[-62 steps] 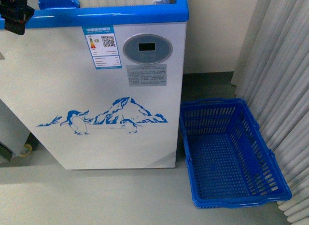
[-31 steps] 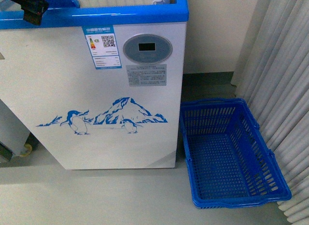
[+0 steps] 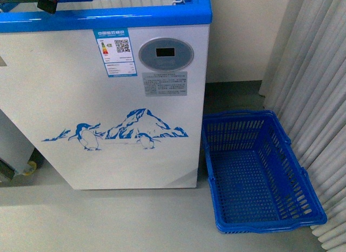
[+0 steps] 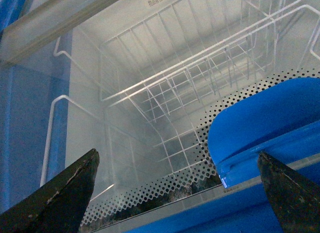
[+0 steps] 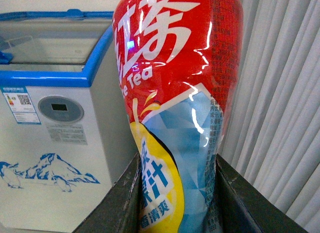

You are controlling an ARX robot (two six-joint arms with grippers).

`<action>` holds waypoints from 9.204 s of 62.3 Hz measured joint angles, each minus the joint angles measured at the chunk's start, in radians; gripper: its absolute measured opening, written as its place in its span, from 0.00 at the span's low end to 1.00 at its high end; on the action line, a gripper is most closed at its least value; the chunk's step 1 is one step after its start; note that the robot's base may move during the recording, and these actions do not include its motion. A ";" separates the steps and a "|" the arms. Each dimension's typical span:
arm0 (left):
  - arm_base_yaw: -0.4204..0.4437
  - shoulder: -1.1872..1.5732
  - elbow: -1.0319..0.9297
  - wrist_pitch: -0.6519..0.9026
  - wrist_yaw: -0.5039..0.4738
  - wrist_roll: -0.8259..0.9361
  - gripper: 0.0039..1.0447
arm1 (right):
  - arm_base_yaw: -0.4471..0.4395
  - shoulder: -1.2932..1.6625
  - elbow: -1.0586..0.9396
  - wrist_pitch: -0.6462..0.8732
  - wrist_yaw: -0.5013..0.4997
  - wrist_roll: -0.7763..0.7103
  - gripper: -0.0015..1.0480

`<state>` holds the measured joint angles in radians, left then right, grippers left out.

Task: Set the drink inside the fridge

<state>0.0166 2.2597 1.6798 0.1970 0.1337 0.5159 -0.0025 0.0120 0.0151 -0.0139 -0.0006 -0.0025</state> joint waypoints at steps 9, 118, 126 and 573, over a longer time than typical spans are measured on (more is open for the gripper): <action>-0.003 0.065 0.129 -0.054 -0.013 0.000 0.92 | 0.000 0.000 0.000 0.000 0.000 0.000 0.32; 0.032 -0.547 -0.428 0.418 -0.235 -0.407 0.92 | 0.000 0.000 0.000 0.000 0.000 0.000 0.32; 0.058 -0.650 -0.570 0.524 -0.275 -0.426 0.92 | 0.000 0.000 0.000 0.000 0.000 0.000 0.32; -0.021 -2.254 -1.665 -0.197 -0.134 -0.524 0.92 | 0.555 2.768 2.612 -0.117 0.174 -1.030 0.32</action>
<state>-0.0044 0.0059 0.0147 0.0002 -0.0006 -0.0082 0.5522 2.7800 2.6270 -0.1307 0.1730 -1.0325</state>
